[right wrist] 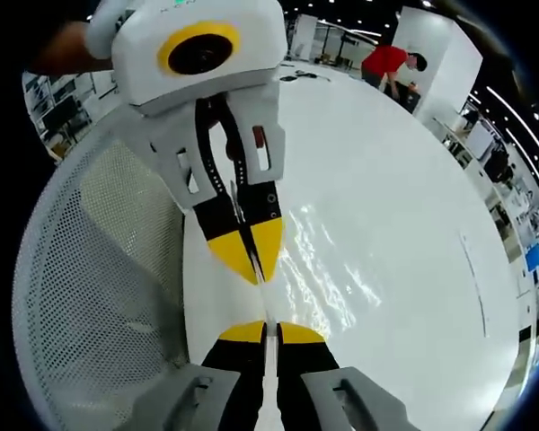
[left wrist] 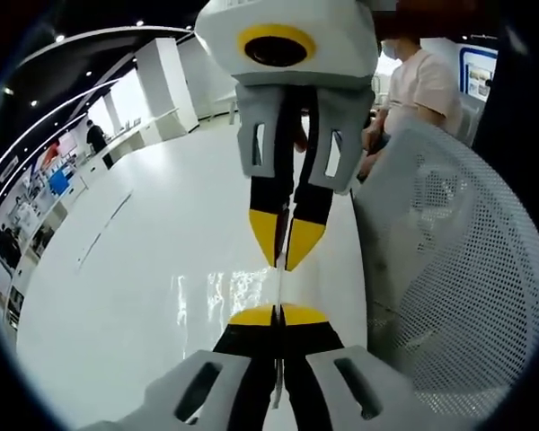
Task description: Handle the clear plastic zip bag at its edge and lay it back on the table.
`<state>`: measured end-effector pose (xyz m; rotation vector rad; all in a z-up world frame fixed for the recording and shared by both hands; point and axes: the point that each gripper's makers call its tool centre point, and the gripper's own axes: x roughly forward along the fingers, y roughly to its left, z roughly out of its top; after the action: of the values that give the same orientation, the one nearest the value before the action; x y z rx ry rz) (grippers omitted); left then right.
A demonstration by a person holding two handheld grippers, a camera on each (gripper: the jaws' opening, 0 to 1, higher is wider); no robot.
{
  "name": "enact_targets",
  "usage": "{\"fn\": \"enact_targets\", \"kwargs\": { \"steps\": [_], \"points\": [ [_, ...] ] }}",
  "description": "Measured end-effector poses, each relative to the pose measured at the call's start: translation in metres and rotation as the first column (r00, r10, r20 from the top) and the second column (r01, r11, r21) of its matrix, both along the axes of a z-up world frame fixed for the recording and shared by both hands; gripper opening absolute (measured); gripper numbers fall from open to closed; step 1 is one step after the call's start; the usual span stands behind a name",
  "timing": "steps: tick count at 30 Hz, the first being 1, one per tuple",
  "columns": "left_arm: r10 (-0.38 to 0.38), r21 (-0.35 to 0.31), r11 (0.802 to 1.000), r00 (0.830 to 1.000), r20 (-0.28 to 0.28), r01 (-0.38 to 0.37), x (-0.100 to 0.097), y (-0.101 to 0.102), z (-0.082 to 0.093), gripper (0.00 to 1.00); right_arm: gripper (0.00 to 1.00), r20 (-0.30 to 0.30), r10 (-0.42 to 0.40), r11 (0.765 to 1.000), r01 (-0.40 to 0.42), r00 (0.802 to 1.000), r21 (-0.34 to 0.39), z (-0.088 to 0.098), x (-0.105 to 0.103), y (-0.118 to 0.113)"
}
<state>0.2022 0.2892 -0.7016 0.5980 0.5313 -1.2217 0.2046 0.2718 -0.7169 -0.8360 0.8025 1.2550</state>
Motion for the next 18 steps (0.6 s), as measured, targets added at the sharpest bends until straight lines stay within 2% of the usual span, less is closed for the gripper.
{"fn": "enact_targets", "kwargs": {
  "steps": [2, 5, 9, 12, 16, 18],
  "points": [
    [-0.006, 0.004, 1.000, 1.000, -0.002, 0.006, 0.000, -0.001, -0.001, 0.00, 0.00, 0.003, 0.003, 1.000, -0.003, 1.000, 0.005, 0.001, 0.000, 0.001],
    [-0.002, -0.004, 1.000, 1.000, -0.019, 0.002, -0.001, -0.007, 0.000, 0.07, 0.00, 0.003, 0.002, 1.000, -0.002, 1.000, 0.005, 0.001, 0.000, 0.002],
    [-0.002, -0.007, 1.000, 1.000, -0.013, 0.001, 0.001, -0.014, 0.002, 0.00, 0.00, 0.006, 0.012, 1.000, -0.012, 1.000, -0.002, 0.001, -0.002, 0.003],
    [-0.003, -0.004, 1.000, 1.000, -0.019, 0.003, 0.003, -0.015, 0.000, 0.00, 0.00, 0.010, 0.017, 1.000, -0.017, 1.000, -0.013, 0.000, -0.004, 0.003],
    [-0.040, 0.014, 0.999, 0.999, 0.003, 0.040, -0.002, -0.015, -0.001, 0.00, 0.00, 0.013, 0.018, 1.000, -0.018, 1.000, -0.015, 0.002, -0.007, 0.002],
    [-0.025, 0.020, 0.999, 1.000, 0.000, 0.025, 0.000, -0.014, -0.002, 0.00, 0.00, 0.013, 0.013, 1.000, -0.013, 1.000, -0.009, 0.003, -0.007, 0.003]
  ]
}}
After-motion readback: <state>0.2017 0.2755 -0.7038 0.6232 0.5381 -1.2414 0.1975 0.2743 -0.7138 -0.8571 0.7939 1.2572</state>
